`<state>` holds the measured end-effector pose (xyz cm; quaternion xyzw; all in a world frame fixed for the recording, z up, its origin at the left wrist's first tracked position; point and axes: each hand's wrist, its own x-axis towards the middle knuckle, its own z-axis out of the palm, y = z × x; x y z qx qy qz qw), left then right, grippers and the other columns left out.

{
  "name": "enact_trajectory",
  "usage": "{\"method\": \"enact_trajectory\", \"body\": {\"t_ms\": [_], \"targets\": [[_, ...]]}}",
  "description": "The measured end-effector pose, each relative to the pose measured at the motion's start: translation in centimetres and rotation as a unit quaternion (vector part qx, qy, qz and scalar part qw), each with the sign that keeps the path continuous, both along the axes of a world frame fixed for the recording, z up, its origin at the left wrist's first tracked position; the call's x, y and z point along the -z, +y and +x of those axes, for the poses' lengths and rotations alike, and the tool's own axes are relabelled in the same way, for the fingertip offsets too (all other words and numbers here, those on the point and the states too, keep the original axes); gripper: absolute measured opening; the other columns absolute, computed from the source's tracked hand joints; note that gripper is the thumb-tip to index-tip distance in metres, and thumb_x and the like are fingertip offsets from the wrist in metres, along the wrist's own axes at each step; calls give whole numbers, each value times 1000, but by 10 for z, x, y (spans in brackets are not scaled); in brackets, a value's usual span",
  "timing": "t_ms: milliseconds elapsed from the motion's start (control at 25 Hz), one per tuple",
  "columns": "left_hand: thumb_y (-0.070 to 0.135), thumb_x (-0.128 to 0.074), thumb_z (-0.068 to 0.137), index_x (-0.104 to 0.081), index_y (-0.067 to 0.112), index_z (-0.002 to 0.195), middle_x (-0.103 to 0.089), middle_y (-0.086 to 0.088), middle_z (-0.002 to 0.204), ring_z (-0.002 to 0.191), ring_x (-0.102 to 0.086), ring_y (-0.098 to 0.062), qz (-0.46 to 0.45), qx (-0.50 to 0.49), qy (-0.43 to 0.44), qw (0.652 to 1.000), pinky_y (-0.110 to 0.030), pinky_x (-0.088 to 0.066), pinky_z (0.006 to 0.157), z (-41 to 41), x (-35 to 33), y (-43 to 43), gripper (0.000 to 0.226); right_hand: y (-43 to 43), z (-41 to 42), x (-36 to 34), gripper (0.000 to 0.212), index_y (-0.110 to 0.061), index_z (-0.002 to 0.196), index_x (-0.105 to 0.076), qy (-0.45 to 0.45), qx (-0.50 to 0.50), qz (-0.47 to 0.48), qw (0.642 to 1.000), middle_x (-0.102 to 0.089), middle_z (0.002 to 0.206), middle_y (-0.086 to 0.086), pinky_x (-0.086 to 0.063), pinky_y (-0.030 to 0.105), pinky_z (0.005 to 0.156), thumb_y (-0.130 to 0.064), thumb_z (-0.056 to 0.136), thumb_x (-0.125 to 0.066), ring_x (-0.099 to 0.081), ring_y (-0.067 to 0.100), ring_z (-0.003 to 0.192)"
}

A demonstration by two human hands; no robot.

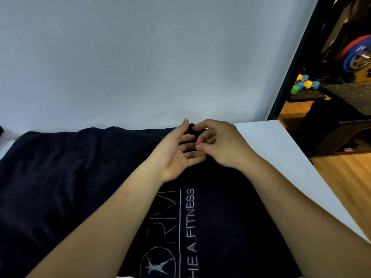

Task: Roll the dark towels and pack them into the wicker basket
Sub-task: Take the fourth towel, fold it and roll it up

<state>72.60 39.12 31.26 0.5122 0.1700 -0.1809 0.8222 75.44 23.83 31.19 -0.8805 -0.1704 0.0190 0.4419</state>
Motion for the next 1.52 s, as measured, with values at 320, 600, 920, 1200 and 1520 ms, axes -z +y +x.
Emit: {"method": "enact_trajectory", "body": {"t_ms": [320,600,920,1200,1520], "targets": [[23,-79,85,-67,3,103,-74,-7,90,67,-74,-16,205,-22,24,978,-25,-60,58,23,6,-25,29,-42,9,-3,46,-27,120,-64,42,-27,-46,998,-67,108,-12,-53,32,94,-12,79,-80,-65,8,100],[19,-76,87,-65,2,90,-65,-9,75,73,-76,-22,162,12,0,987,-29,-62,63,21,15,-13,21,-89,39,16,13,-21,93,-70,75,275,-28,958,-72,94,3,-52,29,77,-28,84,-78,-69,24,91],[6,-67,93,-61,1,94,-65,-12,74,71,-76,-27,159,10,25,987,-30,-60,56,25,14,-14,7,-60,18,11,40,-19,100,-72,78,221,-179,956,-67,92,-5,-51,32,83,-54,79,-77,-62,17,93],[6,-65,94,-61,0,97,-65,-13,74,73,-76,-28,150,3,9,989,-30,-60,56,22,14,-13,8,-62,28,3,42,-6,106,-71,147,262,-179,937,-69,104,6,-53,35,83,-35,78,-83,-63,26,98],[30,-71,88,-58,-9,121,-66,-21,105,99,-67,-28,48,56,-132,988,-39,-54,92,2,26,-2,54,-8,-38,27,29,-24,95,-79,-228,-106,-155,955,-62,89,1,-49,39,78,-5,76,-70,-59,27,83]]}}
